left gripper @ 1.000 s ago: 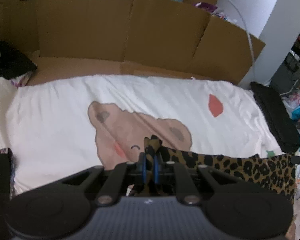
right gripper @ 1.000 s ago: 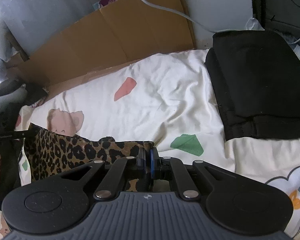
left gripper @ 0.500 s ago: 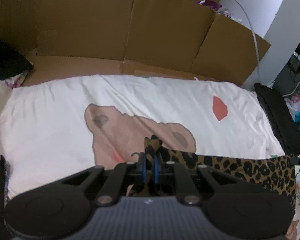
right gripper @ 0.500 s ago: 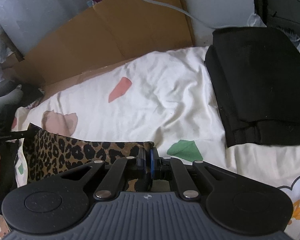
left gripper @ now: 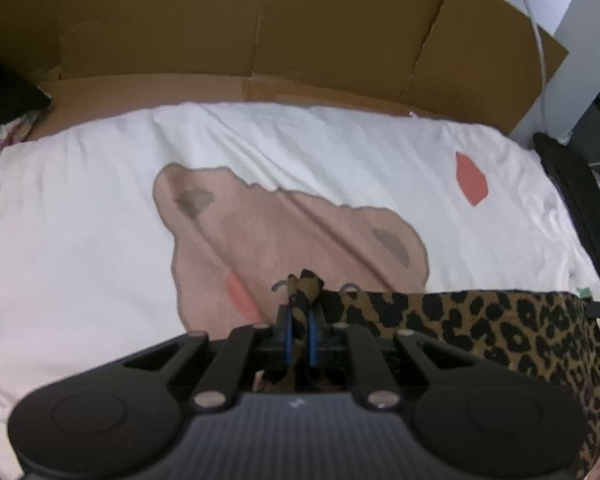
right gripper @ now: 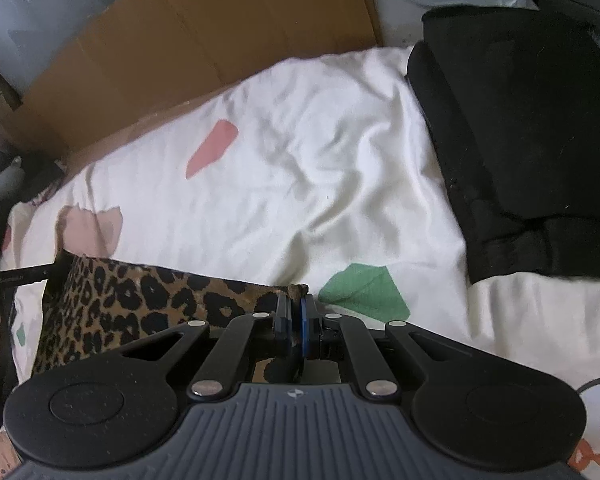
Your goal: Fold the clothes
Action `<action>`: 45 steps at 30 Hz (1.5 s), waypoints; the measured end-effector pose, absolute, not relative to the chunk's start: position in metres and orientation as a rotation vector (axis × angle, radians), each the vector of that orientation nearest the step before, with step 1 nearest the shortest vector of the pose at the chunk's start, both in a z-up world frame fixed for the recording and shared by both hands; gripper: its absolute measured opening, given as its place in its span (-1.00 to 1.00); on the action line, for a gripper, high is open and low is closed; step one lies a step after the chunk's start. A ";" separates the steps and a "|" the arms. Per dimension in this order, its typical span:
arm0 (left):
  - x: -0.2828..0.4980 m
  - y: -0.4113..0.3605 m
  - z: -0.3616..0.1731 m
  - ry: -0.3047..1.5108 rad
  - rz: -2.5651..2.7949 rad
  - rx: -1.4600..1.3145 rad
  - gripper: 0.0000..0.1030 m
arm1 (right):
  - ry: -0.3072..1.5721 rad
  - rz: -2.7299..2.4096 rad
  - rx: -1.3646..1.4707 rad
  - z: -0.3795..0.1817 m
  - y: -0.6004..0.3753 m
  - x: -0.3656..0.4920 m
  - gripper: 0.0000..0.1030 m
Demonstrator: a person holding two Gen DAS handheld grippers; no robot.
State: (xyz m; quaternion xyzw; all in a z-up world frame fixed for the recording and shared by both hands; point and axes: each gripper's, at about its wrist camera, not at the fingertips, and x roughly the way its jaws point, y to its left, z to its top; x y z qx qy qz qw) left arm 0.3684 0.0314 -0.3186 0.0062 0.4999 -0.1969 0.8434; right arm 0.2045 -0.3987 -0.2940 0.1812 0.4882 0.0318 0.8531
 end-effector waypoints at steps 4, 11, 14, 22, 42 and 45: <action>0.366 0.031 -0.324 1.045 -0.424 0.031 -0.81 | 1.055 0.069 0.377 -0.309 -0.395 0.208 -0.95; 0.361 0.033 -0.311 1.039 -0.398 0.052 -0.68 | 1.071 0.050 0.385 -0.310 -0.394 0.210 -0.91; 0.359 0.034 -0.304 1.041 -0.376 0.051 -0.69 | 1.053 0.034 0.375 -0.298 -0.395 0.206 -0.87; 0.329 0.036 -0.259 0.977 -0.390 -0.022 -0.66 | 0.968 0.040 0.359 -0.261 -0.391 0.183 -0.85; 0.294 -0.064 -0.273 1.025 -0.708 -0.013 -0.65 | 0.953 0.258 0.270 -0.260 -0.311 0.196 -0.68; 0.296 -0.073 -0.280 1.029 -0.725 -0.006 -0.66 | 0.952 0.264 0.259 -0.263 -0.304 0.206 -0.68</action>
